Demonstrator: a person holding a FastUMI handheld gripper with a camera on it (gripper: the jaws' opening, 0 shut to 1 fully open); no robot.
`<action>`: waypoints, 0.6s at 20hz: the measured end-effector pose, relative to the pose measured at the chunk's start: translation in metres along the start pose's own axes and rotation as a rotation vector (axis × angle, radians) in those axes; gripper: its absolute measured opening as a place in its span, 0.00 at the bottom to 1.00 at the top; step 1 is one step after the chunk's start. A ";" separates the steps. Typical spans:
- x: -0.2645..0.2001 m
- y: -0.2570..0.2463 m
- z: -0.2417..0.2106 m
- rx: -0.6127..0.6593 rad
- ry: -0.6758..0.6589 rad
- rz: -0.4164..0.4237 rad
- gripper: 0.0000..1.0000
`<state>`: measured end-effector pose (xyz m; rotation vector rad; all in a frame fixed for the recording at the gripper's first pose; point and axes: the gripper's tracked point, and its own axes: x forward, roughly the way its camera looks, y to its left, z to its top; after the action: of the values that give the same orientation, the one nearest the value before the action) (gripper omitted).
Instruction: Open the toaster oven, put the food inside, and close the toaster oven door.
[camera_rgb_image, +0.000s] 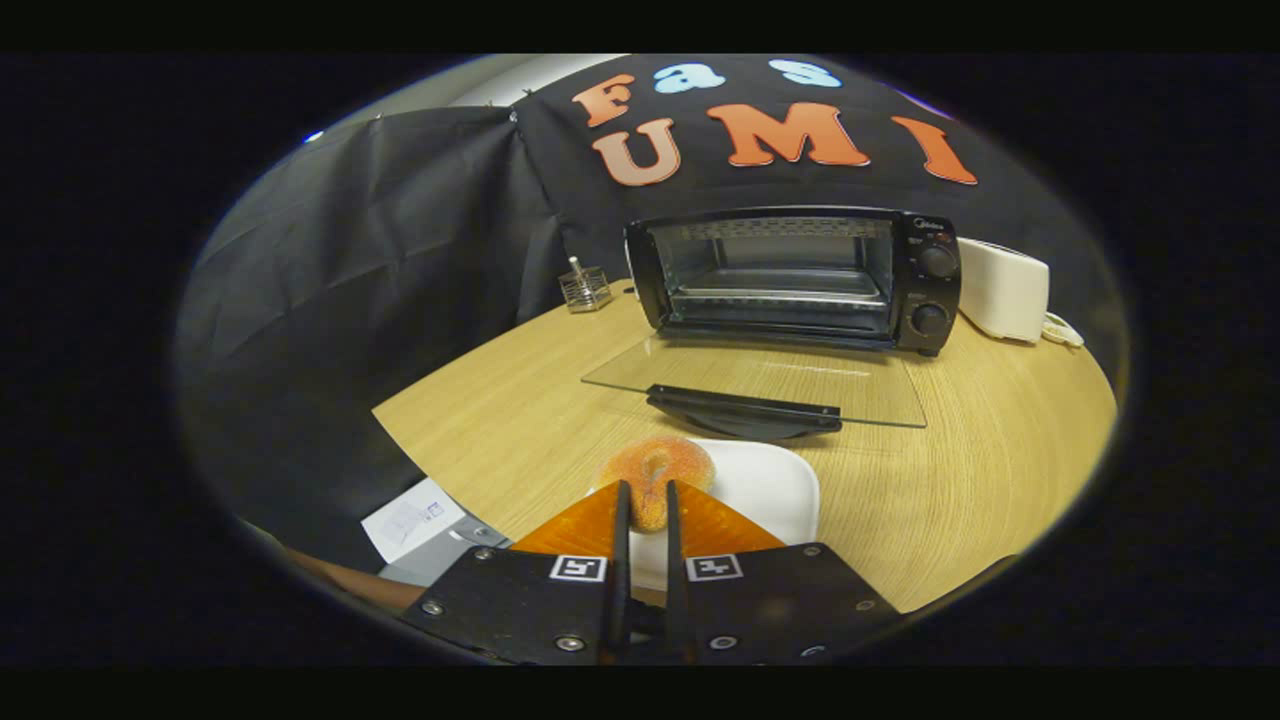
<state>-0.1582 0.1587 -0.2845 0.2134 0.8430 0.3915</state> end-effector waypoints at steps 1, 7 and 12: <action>0.001 -0.002 0.008 0.017 -0.019 -0.002 0.15; 0.016 -0.005 0.059 0.193 -0.140 0.031 0.15; 0.036 -0.021 0.104 0.374 -0.231 0.029 0.14</action>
<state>-0.0521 0.1518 -0.2486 0.6075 0.6803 0.2277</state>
